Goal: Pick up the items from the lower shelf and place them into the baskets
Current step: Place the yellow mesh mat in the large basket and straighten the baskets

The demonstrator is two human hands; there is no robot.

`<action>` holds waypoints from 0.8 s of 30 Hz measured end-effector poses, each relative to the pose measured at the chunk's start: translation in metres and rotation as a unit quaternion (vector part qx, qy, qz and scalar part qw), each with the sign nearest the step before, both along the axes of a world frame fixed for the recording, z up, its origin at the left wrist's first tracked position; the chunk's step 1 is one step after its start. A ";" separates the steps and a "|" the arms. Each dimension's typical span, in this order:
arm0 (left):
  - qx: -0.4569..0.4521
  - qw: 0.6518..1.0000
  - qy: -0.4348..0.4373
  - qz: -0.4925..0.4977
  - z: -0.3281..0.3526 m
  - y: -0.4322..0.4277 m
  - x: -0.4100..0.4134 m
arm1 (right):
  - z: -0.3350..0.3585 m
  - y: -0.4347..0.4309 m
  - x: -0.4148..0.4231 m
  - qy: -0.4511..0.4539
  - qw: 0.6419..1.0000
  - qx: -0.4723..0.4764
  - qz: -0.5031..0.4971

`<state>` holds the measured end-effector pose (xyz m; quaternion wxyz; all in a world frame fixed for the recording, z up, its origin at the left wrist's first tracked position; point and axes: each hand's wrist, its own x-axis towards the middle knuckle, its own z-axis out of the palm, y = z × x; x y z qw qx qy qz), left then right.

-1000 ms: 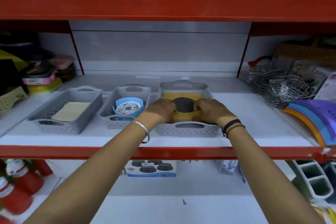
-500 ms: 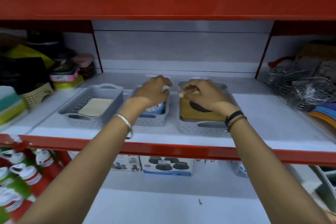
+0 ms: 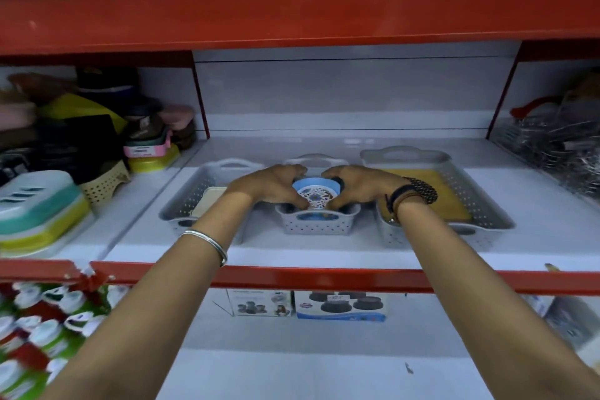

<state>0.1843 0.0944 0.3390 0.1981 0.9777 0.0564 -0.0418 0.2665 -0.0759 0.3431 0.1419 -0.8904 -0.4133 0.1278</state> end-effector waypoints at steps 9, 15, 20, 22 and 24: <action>-0.018 0.997 -0.074 0.010 0.030 0.048 -0.033 | 0.020 0.031 -0.024 -0.025 0.987 0.157 0.013; 0.121 0.982 0.138 0.053 0.033 0.113 -0.080 | 0.012 0.111 -0.070 -0.029 0.989 0.115 0.089; 0.075 0.988 0.136 0.018 0.019 0.120 -0.091 | -0.008 0.151 -0.077 -0.077 0.992 -0.053 0.079; 0.072 0.990 0.119 0.006 0.018 0.120 -0.092 | -0.012 0.156 -0.074 -0.082 0.992 -0.059 0.072; 0.069 0.991 0.111 0.000 0.017 0.122 -0.092 | -0.015 0.158 -0.072 -0.081 0.993 -0.057 0.061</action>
